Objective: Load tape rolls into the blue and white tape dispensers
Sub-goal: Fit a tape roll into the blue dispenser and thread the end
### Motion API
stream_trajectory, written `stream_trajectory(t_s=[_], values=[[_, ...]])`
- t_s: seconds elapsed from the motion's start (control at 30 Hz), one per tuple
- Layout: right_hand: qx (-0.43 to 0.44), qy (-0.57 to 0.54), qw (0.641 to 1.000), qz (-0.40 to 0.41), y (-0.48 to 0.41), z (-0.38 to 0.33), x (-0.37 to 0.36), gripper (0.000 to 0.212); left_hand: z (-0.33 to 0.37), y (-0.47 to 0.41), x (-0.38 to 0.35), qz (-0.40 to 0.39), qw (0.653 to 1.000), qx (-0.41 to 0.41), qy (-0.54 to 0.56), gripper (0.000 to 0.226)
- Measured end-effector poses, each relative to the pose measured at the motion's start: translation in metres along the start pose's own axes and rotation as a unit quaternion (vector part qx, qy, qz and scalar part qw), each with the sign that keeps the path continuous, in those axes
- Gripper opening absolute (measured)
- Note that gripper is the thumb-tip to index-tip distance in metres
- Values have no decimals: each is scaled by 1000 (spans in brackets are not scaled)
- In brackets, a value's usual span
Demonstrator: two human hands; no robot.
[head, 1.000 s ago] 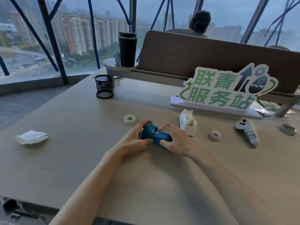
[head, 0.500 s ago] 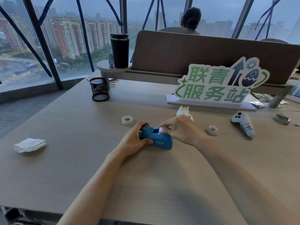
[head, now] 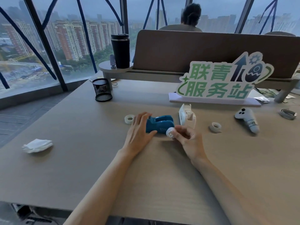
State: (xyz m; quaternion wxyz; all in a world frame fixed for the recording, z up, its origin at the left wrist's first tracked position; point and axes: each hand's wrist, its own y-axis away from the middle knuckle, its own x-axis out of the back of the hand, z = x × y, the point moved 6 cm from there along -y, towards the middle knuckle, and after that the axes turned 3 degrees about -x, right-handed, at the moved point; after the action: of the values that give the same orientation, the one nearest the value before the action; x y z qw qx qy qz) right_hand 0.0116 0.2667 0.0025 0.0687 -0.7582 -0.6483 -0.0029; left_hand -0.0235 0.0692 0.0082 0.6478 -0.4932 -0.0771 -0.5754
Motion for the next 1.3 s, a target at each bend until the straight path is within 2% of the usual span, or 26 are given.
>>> stream_trajectory(t_s=[0.07,0.13,0.23,0.47,0.67,0.8,0.9,0.97,1.03,1.1,1.17,1.23,1.3], values=[[-27,-31,999,0,0,5,-1,22,20,15,5,22,997,-74,-4,48],[-50,-59,997,-2,0,7,-2,24,32,25,1,-30,993,-109,-16,43],[-45,-12,999,-21,3,4,-8,26,36,25,-3,-67,991,-113,-33,42],[-52,10,998,-35,4,4,-13,30,35,24,0,-42,994,-104,-8,33],[-63,-18,997,-32,3,6,-13,31,37,25,4,-5,989,-148,-27,29],[-31,15,999,-23,3,2,-12,32,37,24,5,-12,991,-135,-7,23],[32,90,995,-2,2,-1,-9,27,29,22,11,17,996,-85,27,18],[101,206,973,-16,2,-4,-11,22,23,21,14,32,997,-59,38,19],[167,309,935,-46,5,-5,-16,21,21,20,13,28,998,-50,41,20],[210,361,906,-69,8,-6,-21,24,21,20,12,20,997,-50,48,20],[228,377,894,-76,9,-8,-24,24,21,21,11,12,997,-54,55,22],[219,352,908,-58,9,-11,-22,25,21,21,10,10,997,-49,66,23],[169,275,945,-53,8,-12,-19,28,22,21,10,10,996,-45,79,22]])
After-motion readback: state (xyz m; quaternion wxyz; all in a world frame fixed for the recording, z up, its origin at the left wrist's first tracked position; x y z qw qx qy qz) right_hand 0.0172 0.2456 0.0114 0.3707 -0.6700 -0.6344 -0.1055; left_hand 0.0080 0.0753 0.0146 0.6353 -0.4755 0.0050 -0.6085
